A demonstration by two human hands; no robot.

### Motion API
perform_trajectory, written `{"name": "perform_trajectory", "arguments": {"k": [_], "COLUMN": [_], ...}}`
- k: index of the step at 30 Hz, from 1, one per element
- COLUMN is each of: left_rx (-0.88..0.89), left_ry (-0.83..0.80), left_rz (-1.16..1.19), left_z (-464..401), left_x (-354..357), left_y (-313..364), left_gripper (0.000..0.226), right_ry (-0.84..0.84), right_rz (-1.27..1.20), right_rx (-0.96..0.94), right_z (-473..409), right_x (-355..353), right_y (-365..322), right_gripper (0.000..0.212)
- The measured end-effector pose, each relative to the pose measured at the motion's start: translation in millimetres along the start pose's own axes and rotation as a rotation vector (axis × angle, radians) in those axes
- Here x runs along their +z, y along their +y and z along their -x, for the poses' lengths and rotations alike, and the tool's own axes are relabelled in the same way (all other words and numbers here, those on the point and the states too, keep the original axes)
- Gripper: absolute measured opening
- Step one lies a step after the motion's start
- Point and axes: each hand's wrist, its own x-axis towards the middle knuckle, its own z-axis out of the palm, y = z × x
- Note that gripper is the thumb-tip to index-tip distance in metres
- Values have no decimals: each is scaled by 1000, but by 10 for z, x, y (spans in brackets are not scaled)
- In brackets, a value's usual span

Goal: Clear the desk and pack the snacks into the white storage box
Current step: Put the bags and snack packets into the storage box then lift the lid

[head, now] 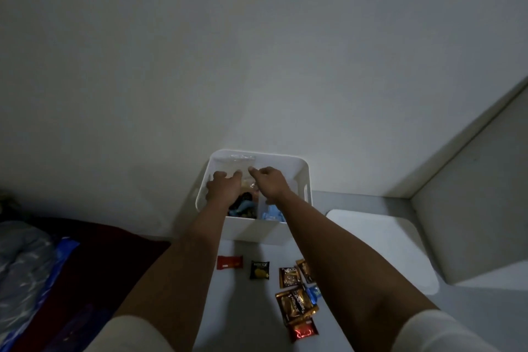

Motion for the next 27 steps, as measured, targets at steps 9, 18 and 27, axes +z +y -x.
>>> {"name": "perform_trajectory", "arguments": {"k": [9,18,27], "left_rx": [712,488,684], "left_ry": [114,-224,-357], "left_rz": [32,-804,-873], "left_z": [928,947,593], "left_x": [339,633,1065], "left_y": [-617,-2192,-2415], "left_gripper": [9,126,122], "right_ry": [509,432,3], "right_rz": [-279,194,649], "right_rx": [-210,-50,-304], "right_z": [441,1140,1045], "right_x": [-730,-960,-183], "right_y": [872,2693,3404], "right_gripper": [12,27,144]}}
